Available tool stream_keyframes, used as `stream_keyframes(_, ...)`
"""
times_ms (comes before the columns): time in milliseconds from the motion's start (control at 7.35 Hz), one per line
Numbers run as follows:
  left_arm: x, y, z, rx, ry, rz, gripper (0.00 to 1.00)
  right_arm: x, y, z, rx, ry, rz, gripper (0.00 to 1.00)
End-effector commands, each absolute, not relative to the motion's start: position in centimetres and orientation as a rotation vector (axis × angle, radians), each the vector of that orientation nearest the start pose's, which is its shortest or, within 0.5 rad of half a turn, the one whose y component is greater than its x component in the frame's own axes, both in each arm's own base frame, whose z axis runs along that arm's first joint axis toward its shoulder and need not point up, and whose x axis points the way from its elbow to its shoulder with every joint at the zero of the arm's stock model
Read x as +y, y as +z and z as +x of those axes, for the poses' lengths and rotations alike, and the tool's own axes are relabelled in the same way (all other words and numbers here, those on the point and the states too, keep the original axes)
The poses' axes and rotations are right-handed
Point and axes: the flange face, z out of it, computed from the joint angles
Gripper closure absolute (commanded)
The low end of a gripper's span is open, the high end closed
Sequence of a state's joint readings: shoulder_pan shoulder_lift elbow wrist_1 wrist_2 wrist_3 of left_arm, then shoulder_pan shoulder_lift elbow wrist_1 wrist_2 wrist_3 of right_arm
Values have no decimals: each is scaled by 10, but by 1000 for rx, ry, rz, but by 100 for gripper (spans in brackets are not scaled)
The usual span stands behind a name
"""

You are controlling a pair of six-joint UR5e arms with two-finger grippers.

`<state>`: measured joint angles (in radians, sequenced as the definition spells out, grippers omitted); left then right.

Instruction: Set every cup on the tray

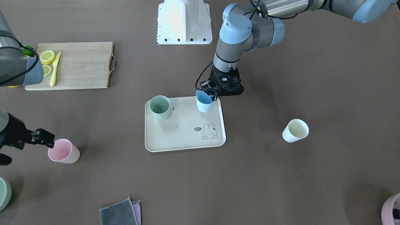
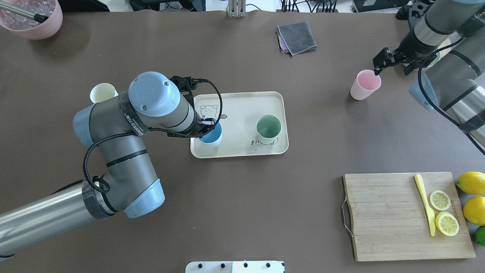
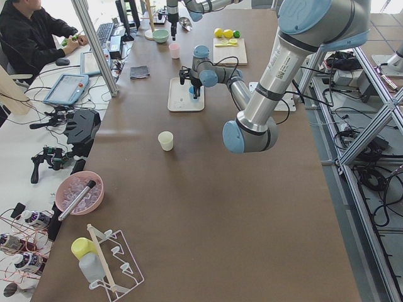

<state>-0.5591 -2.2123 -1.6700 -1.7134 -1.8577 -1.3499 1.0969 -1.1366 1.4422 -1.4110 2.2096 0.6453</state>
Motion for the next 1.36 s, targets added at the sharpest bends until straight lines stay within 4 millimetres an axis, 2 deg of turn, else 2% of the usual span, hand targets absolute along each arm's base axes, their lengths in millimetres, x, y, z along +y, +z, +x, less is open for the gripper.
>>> stream_keyframes(0,-449,223,523,913,-186,84,100,-641,470,-250,-755,15,53,0)
stream_keyframes(681,-458,233,536,938,-187,96,100,-641,468,-251,-757,14,54,0)
stream_keyframes(817,-459,234,535,935,-190,97,51,-640,468,-255,-757,8,52,0)
stream_keyframes(1089,-459,233,534,937,-185,102,8,-637,472,-266,-740,-2,50,0)
stream_keyframes(1225,-459,230,533,943,-181,106,3,-635,477,-272,-728,-5,46,0)
